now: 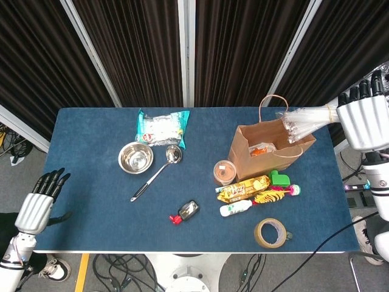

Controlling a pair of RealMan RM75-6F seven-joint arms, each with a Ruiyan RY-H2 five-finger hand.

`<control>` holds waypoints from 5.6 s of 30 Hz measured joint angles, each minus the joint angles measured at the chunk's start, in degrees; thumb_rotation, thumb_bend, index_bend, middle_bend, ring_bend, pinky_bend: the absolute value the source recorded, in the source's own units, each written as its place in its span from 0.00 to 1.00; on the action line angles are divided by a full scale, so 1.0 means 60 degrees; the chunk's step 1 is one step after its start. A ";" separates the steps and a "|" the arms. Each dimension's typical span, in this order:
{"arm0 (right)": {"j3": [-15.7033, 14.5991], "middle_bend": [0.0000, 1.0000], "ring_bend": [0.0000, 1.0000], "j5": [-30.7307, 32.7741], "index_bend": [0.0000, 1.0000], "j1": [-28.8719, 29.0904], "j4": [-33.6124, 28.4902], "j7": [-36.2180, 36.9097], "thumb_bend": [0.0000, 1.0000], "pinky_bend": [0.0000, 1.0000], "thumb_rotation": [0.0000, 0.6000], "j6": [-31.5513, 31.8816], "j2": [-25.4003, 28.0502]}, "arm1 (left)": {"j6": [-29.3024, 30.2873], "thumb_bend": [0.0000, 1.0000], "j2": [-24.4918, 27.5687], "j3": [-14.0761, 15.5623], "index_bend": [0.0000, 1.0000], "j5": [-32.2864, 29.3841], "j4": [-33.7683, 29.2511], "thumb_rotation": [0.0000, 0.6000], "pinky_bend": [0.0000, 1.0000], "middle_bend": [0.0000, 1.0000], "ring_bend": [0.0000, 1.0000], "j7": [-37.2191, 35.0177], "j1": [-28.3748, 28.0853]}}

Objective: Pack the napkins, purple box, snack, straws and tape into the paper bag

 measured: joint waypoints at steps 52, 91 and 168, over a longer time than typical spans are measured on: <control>-0.0963 0.51 0.33 -0.0783 0.51 0.1256 0.1240 -0.0569 0.11 0.18 1.00 -0.1494 -0.1409 | -0.0113 0.16 -0.0493 -0.0020 0.06 -0.0275 0.0978 1.00 0.11 0.01 0.00 -0.0553 0.0028; 0.0089 0.28 0.15 -0.2007 0.17 0.0974 -0.3361 0.4247 0.00 0.06 1.00 0.1153 -0.1256 | 0.0112 0.16 -0.0251 -0.0116 0.06 -0.0195 0.0394 1.00 0.11 0.01 0.00 -0.0377 -0.0014; -0.4135 0.29 0.13 -0.0290 0.19 -0.2288 -0.1575 0.5103 0.00 0.00 1.00 -0.2735 -0.3901 | 0.0237 0.16 -0.0137 0.0002 0.06 -0.0154 0.0541 1.00 0.11 0.01 0.00 -0.0584 0.0185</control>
